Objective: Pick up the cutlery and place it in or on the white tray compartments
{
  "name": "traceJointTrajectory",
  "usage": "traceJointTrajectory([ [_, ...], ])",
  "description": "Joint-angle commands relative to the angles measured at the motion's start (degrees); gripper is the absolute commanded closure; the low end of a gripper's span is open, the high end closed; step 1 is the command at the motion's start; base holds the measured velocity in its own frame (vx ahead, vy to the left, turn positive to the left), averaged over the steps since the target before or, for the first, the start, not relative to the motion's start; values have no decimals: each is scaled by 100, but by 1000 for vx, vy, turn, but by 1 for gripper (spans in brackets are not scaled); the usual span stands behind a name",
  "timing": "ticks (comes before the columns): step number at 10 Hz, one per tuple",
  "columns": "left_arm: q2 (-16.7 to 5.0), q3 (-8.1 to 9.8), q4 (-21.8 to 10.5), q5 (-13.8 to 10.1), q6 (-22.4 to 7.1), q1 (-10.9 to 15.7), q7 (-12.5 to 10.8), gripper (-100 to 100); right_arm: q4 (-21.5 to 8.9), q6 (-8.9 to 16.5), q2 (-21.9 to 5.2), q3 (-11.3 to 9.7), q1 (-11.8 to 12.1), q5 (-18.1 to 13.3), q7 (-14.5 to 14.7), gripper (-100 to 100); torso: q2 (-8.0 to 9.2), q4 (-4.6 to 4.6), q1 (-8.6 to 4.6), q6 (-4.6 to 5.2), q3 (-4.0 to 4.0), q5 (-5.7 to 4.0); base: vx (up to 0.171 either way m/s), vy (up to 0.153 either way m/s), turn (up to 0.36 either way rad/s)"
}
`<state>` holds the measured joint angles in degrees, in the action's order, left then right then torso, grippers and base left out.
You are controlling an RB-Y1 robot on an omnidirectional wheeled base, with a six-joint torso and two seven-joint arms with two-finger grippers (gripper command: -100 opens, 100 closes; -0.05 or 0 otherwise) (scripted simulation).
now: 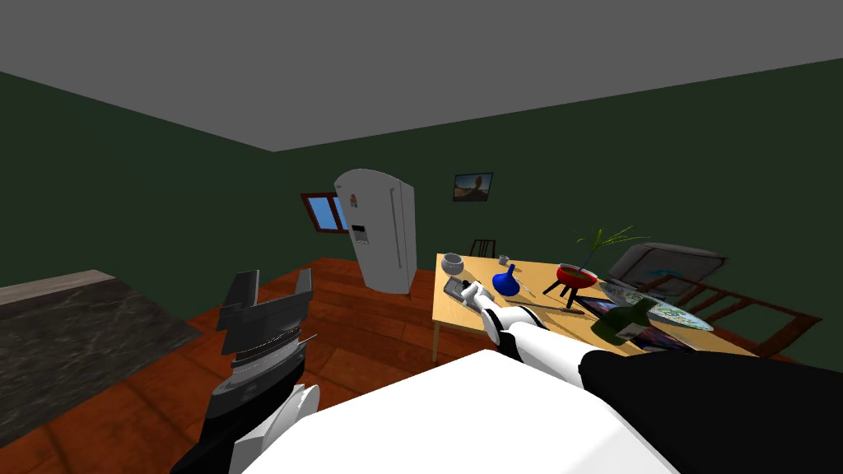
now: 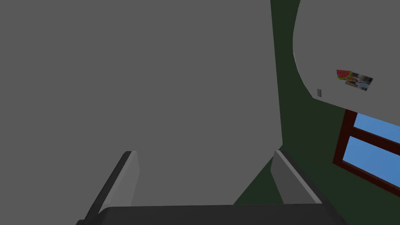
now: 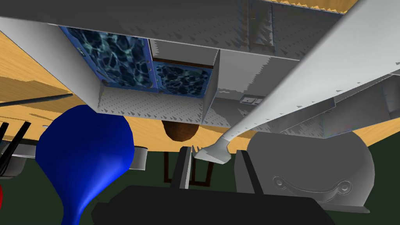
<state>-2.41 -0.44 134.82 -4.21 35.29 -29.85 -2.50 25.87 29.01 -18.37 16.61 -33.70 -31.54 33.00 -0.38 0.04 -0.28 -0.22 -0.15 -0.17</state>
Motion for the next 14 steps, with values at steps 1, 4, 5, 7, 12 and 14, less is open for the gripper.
traceJointTrajectory([
  [1,0,0,0,0,0,0,0,0,-73,-11,20,-43,-51,-36,14,100,0,0,0,0,0,0,84,-192,321],
  [4,0,1,0,0,0,-1,0,0,-104,-38,29,-61,-64,-74,-24,-100,6,-6,-7,13,0,-3,38,-107,121],
  [5,1,0,0,0,0,-1,0,0,-103,-39,27,-61,-65,-73,-24,-100,17,-3,19,12,6,4,3,-7,1],
  [7,1,0,0,0,0,-1,0,0,-103,-39,27,-61,-65,-73,-24,-100,25,-1,32,12,11,7,0,0,0],
  [12,1,-1,0,0,0,-1,0,0,355,139,145,360,-13,175,643,-100,20,-2,46,11,8,10,12,20,-44],
  [14,1,-1,0,0,0,-1,0,0,584,228,205,570,13,299,972,-100,20,-2,49,11,8,11,18,37,-70],
])
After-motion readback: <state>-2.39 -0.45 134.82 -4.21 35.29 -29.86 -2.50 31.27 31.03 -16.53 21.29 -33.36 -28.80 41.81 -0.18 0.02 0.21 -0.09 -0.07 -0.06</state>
